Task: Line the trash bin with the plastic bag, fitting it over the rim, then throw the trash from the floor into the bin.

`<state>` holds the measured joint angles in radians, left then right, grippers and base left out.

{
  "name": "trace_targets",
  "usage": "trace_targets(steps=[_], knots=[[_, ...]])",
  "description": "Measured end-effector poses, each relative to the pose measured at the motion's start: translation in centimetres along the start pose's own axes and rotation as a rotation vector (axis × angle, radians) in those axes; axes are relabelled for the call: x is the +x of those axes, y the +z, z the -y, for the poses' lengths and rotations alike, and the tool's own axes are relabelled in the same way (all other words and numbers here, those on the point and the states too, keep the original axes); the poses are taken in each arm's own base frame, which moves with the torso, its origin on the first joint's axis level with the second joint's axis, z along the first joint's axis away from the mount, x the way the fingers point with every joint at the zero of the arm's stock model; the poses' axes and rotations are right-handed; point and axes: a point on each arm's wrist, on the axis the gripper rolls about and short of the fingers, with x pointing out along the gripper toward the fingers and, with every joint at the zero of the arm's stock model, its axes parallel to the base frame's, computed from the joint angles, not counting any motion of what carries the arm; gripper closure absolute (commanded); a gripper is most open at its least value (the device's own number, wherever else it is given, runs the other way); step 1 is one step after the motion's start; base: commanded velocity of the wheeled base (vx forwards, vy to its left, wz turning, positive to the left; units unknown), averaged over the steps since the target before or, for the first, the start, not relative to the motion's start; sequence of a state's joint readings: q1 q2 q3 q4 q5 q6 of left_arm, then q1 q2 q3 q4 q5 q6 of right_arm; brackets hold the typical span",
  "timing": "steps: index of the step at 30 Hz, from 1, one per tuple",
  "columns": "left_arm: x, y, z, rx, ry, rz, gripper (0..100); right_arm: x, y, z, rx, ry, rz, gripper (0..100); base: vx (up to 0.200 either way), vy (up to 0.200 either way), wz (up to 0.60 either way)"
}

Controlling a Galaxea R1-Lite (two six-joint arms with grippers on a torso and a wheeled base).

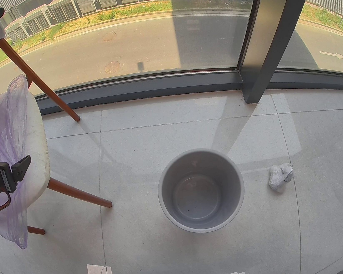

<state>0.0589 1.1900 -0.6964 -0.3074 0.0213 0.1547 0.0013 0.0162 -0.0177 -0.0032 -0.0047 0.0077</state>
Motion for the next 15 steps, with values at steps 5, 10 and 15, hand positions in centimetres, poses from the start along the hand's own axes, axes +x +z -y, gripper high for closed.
trace_targets(steps=[5, 10, 15], knots=[[1.4, -0.3, 0.0, -0.002, -0.005, -0.034, 0, 0.0, 0.0, 0.0, 0.002, 0.0, 0.0, 0, 0.0, 0.0, 0.0], [2.8, 0.0, 0.0, -0.003, -0.003, -0.017, 0, 0.0, 0.0, 0.0, 0.004, -0.001, 0.001, 0, 0.0, 0.0, 0.0], [4.2, 0.3, 0.0, -0.003, -0.005, -0.016, 0, 0.0, 0.0, 0.0, 0.005, -0.001, 0.001, 0, 0.0, 0.0, 0.0]])
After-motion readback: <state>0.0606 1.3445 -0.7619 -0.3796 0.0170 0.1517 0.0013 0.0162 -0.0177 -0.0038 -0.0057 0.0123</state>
